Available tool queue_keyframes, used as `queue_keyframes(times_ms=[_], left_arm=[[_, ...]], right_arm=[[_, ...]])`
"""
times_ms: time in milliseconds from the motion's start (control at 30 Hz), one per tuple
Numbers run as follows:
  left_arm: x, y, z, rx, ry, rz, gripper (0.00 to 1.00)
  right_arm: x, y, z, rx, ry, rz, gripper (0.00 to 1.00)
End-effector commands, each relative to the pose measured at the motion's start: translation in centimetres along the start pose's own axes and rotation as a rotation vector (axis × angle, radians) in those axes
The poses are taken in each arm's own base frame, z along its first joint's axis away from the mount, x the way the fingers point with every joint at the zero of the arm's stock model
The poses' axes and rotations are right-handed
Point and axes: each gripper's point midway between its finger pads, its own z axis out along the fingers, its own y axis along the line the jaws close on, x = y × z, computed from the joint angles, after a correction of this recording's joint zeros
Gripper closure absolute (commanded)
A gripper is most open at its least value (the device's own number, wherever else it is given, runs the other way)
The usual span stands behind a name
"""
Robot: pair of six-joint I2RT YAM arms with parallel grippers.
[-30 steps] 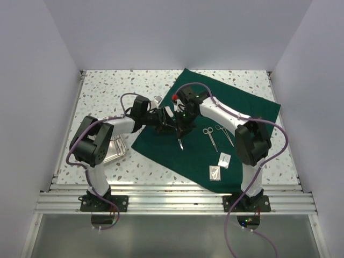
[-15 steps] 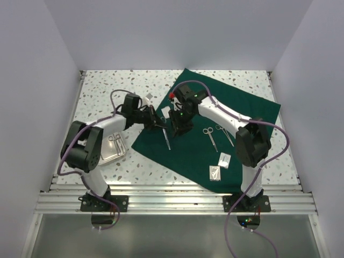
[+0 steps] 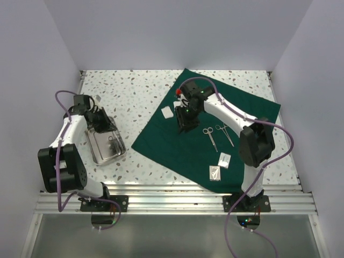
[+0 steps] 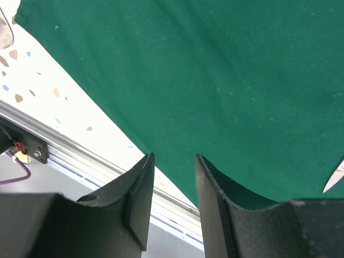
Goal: Prepare the surgical pack
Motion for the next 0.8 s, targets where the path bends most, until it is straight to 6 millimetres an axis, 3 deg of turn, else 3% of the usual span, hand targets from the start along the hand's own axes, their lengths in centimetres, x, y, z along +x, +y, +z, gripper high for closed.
queue_keyframes(times_ms=[0, 167, 300, 400, 500, 633, 667, 767], left_arm=[[0.0, 2.0, -1.2, -0.122, 0.004, 0.045, 1.0], [0.1, 2.9, 0.1, -0.116, 0.024, 0.03, 1.0], [0.6, 3.7, 1.3, -0.112, 0.049, 0.003, 1.0], [0.4, 4.2, 2.0, -0.114, 0.053, -0.003, 1.0], [0.6, 4.7, 2.8, -0.126, 0.078, -0.012, 1.0], [0.5, 5.0, 2.3, -0.15, 0.071, -0.026, 0.7], [0.5, 5.0, 2.2, -0.159, 0.064, -0.033, 0.56], [0.2, 4.5, 1.1, -0.161, 0.034, -0.03, 0.41]], right_arm=[[0.0, 0.5, -0.9, -0.022, 0.001, -0.015, 0.6], [-0.2, -0.3, -0.6, -0.009, 0.009, -0.001, 0.6], [-0.3, -2.2, -0.9, 0.032, 0.018, 0.016, 0.59], [-0.3, -4.3, -1.0, 0.076, 0.026, 0.033, 0.51], [0.1, -7.8, -0.8, 0.177, 0.072, 0.058, 0.49], [0.5, -12.0, -1.0, 0.354, 0.111, 0.056, 0.52], [0.8, -12.7, -1.0, 0.384, 0.123, 0.052, 0.53], [2.2, -15.0, -0.5, 0.462, 0.156, 0.068, 0.5]])
